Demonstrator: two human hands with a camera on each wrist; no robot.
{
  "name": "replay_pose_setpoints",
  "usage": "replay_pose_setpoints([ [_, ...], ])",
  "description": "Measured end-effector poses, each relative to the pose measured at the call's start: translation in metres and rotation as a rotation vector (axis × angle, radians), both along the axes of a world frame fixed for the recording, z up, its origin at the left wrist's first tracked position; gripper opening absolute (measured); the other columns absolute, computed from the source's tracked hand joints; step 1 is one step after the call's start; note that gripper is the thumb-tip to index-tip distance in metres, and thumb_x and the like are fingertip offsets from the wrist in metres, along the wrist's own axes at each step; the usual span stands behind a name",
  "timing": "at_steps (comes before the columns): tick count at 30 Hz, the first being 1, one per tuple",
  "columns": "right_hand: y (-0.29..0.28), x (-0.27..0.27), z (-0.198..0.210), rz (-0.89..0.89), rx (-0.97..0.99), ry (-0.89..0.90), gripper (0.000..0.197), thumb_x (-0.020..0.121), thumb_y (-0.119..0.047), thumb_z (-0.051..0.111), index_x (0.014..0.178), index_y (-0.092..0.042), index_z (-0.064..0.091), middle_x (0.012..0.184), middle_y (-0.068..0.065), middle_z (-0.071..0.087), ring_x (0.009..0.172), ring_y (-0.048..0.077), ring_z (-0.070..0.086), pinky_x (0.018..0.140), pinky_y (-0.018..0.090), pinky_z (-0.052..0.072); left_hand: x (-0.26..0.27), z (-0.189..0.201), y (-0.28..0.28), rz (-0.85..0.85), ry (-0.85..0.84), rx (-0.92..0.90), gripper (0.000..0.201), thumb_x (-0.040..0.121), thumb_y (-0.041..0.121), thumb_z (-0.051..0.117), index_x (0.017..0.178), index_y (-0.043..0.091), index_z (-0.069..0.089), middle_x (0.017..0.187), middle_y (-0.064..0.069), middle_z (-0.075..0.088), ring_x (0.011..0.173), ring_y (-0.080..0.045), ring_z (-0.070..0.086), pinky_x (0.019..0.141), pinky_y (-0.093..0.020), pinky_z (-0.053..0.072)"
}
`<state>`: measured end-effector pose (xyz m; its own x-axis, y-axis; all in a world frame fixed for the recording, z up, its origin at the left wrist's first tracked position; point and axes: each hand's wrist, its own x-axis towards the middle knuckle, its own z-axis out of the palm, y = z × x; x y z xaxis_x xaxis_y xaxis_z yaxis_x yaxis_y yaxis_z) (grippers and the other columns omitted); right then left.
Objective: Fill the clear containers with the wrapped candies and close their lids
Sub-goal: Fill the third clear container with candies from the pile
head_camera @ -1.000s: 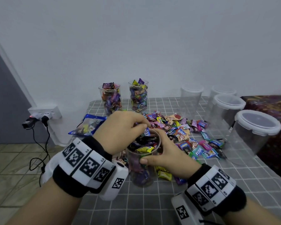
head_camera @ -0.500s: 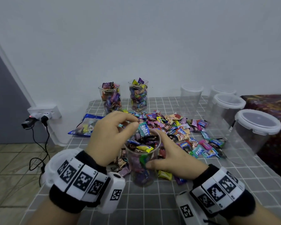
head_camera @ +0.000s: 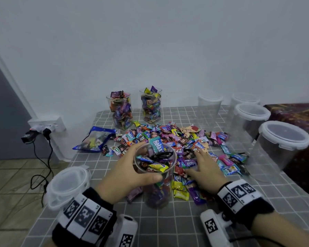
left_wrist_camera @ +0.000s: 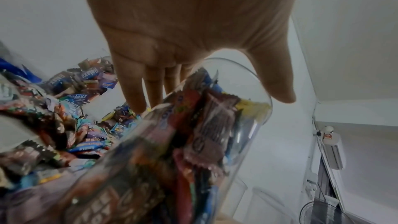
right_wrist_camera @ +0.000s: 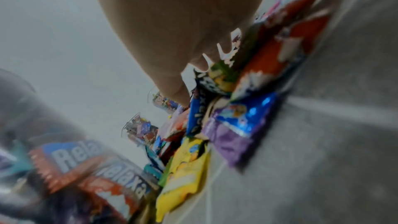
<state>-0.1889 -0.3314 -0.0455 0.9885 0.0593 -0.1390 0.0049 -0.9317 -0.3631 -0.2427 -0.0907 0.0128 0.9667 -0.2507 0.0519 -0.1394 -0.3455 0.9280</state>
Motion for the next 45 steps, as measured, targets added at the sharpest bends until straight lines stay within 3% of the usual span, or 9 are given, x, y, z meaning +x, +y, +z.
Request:
replay_pose_setpoints([
  [2,-0.001,0.0,-0.002,0.008,-0.077,0.049,0.08,0.094,-0.055,0.04,0.152,-0.013,0.005,0.16,0.005,0.0,0.147,0.022,0.0,0.119,0.042,0.008,0.0,-0.002,0.0,-0.005,-0.01,0.001,0.101,0.028,0.075,0.078,0.118,0.052,0.038,0.12,0.03,0.053,0.112,0.01,0.052,0.097,-0.021,0.042],
  [5,0.0,0.0,-0.002,0.031,-0.15,0.092,0.078,0.095,-0.058,0.032,0.152,-0.014,0.002,0.16,0.004,-0.006,0.147,0.021,-0.005,0.118,0.042,0.003,-0.002,-0.001,-0.004,0.014,-0.047,0.011,0.099,0.029,0.066,0.082,0.117,0.048,0.04,0.109,0.042,0.053,0.105,0.017,0.052,0.086,-0.009,0.042],
  [9,0.0,-0.001,-0.002,0.049,-0.179,0.123,0.077,0.095,-0.06,0.027,0.152,-0.014,0.003,0.16,0.005,-0.006,0.147,0.022,-0.005,0.118,0.042,0.001,-0.003,0.004,-0.011,0.048,-0.099,-0.014,0.082,0.037,0.051,0.078,0.112,0.038,0.045,0.101,0.046,0.054,0.096,0.021,0.054,0.072,0.001,0.04],
  [16,-0.002,0.001,-0.004,0.078,-0.194,0.151,0.077,0.095,-0.061,0.022,0.152,-0.012,0.002,0.159,0.008,-0.009,0.146,0.023,-0.009,0.117,0.041,-0.004,0.019,0.03,-0.011,0.109,-0.147,-0.05,0.09,0.027,0.066,0.081,0.109,0.042,0.052,0.102,0.034,0.062,0.096,0.009,0.06,0.081,-0.021,0.046],
  [21,-0.002,0.004,-0.008,0.078,-0.18,0.145,0.079,0.095,-0.061,0.024,0.152,-0.011,0.003,0.159,0.008,-0.009,0.146,0.023,-0.009,0.117,0.041,-0.006,0.064,0.071,-0.025,0.144,-0.235,-0.124,0.068,0.04,0.053,0.073,0.102,0.036,0.052,0.094,0.025,0.064,0.085,0.008,0.063,0.067,-0.014,0.05],
  [27,-0.003,0.003,-0.007,0.091,-0.145,0.154,0.079,0.095,-0.061,0.024,0.152,-0.011,0.002,0.159,0.008,-0.011,0.146,0.024,-0.012,0.116,0.041,-0.008,0.151,0.079,-0.061,0.271,-0.283,-0.084,0.088,0.043,0.058,0.078,0.118,0.024,0.047,0.116,0.004,0.057,0.107,-0.017,0.059,0.093,-0.041,0.05],
  [31,-0.005,0.003,-0.008,0.1,-0.141,0.158,0.08,0.094,-0.061,0.024,0.152,-0.01,0.001,0.159,0.008,-0.012,0.145,0.024,-0.014,0.116,0.041,-0.01,0.206,0.063,-0.092,0.358,-0.328,0.055,0.085,0.063,0.043,0.083,0.132,0.013,0.042,0.126,-0.004,0.055,0.108,-0.015,0.053,0.092,-0.026,0.041],
  [38,-0.008,0.005,-0.013,0.099,-0.089,0.16,0.081,0.095,-0.06,0.027,0.152,-0.011,-0.001,0.158,0.007,-0.016,0.144,0.023,-0.019,0.116,0.042,-0.014,0.273,0.032,-0.134,0.458,-0.25,0.045,0.084,0.067,0.037,0.082,0.133,0.007,0.039,0.128,-0.008,0.054,0.116,-0.023,0.053,0.096,-0.027,0.039],
  [45,-0.012,0.006,-0.009,0.119,-0.049,0.171,0.081,0.095,-0.059,0.028,0.152,-0.011,-0.004,0.157,0.006,-0.019,0.143,0.022,-0.023,0.112,0.038,-0.019,0.301,0.01,-0.157,0.43,-0.173,0.08,0.084,0.07,0.032,0.081,0.135,0.006,0.035,0.132,-0.01,0.051,0.117,-0.023,0.051,0.09,-0.022,0.036],
])
